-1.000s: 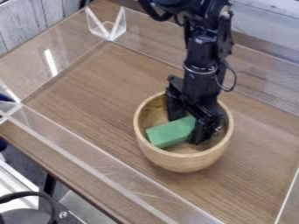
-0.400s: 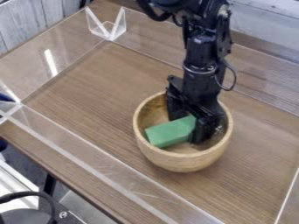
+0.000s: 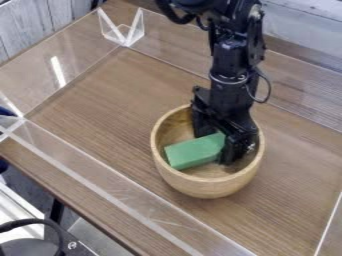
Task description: Remove the green block from inside the brown bowl and put it on the table
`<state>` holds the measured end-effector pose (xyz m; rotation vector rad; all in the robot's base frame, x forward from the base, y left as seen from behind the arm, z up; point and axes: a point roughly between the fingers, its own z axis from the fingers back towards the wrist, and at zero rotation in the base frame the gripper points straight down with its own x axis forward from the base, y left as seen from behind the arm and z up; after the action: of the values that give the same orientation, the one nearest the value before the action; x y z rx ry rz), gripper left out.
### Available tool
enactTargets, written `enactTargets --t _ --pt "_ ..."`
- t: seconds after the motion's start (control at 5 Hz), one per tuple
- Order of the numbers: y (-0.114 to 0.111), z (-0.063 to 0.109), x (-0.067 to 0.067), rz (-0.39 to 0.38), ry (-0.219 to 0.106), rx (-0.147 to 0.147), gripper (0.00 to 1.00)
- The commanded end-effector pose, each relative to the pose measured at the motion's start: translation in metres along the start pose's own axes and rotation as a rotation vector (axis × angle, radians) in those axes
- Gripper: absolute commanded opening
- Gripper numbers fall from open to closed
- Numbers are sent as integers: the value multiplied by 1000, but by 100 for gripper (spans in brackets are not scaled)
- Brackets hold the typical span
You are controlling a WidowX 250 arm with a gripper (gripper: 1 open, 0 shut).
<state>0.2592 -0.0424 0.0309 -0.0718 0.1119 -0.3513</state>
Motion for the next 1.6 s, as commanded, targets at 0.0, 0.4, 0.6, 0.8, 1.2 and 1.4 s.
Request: enactTargets --t 0.0,0.4,0.6,0.8,1.2,1.4 --pt "-1 9 2 -13 -37 -6 100" --pt "3 -5 4 -11 -11 -11 100" --pt "5 -11 5 -9 0 -12 100" --pt "7 -16 6 -7 9 -13 100" --pt "11 -22 6 -3 22 -12 100" --pt "12 -23 6 -1 26 -11 100"
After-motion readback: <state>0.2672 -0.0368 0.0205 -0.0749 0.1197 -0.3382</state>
